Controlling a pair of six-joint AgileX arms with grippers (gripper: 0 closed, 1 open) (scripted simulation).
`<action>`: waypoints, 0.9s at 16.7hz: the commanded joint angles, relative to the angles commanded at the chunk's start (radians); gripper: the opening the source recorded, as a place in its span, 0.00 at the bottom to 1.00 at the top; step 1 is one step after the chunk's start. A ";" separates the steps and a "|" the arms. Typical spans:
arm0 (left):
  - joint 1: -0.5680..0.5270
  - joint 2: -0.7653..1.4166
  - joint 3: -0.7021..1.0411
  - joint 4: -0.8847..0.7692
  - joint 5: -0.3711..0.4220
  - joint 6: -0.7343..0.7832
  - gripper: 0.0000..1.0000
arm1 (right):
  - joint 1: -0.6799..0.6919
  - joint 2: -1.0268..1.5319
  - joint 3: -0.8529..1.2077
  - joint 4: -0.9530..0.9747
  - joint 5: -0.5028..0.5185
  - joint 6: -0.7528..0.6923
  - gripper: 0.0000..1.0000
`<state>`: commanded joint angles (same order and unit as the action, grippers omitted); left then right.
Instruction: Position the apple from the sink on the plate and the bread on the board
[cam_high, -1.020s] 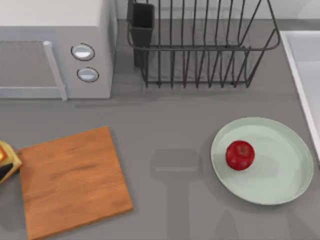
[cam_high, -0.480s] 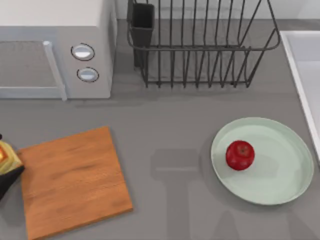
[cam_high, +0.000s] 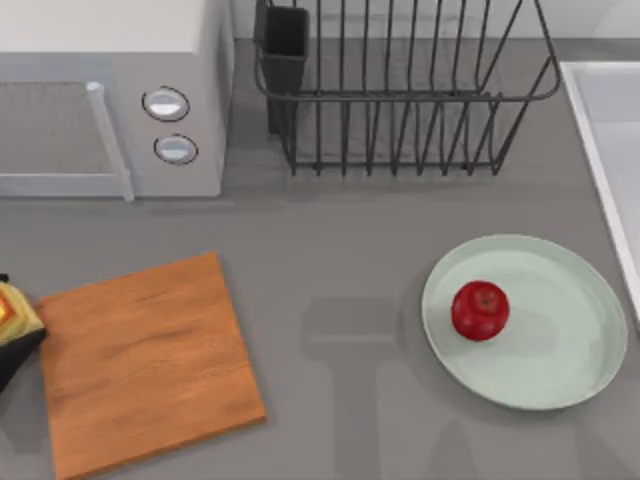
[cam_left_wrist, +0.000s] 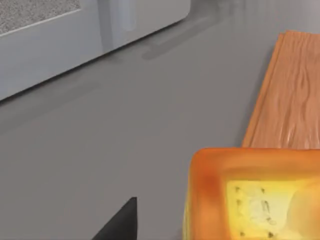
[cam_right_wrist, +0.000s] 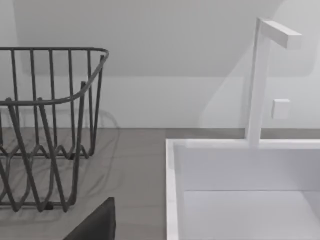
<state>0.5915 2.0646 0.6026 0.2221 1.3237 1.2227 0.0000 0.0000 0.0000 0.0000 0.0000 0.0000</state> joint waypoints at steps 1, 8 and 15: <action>0.000 0.000 0.000 0.000 0.000 0.000 0.62 | 0.000 0.000 0.000 0.000 0.000 0.000 1.00; 0.000 0.000 0.000 0.000 0.000 0.000 0.10 | 0.000 0.000 0.000 0.000 0.000 0.000 1.00; 0.000 0.000 0.000 0.000 0.000 0.000 0.00 | 0.000 0.000 0.000 0.000 0.000 0.000 1.00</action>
<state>0.5915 2.0646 0.6026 0.2221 1.3237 1.2227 0.0000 0.0000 0.0000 0.0000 0.0000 0.0000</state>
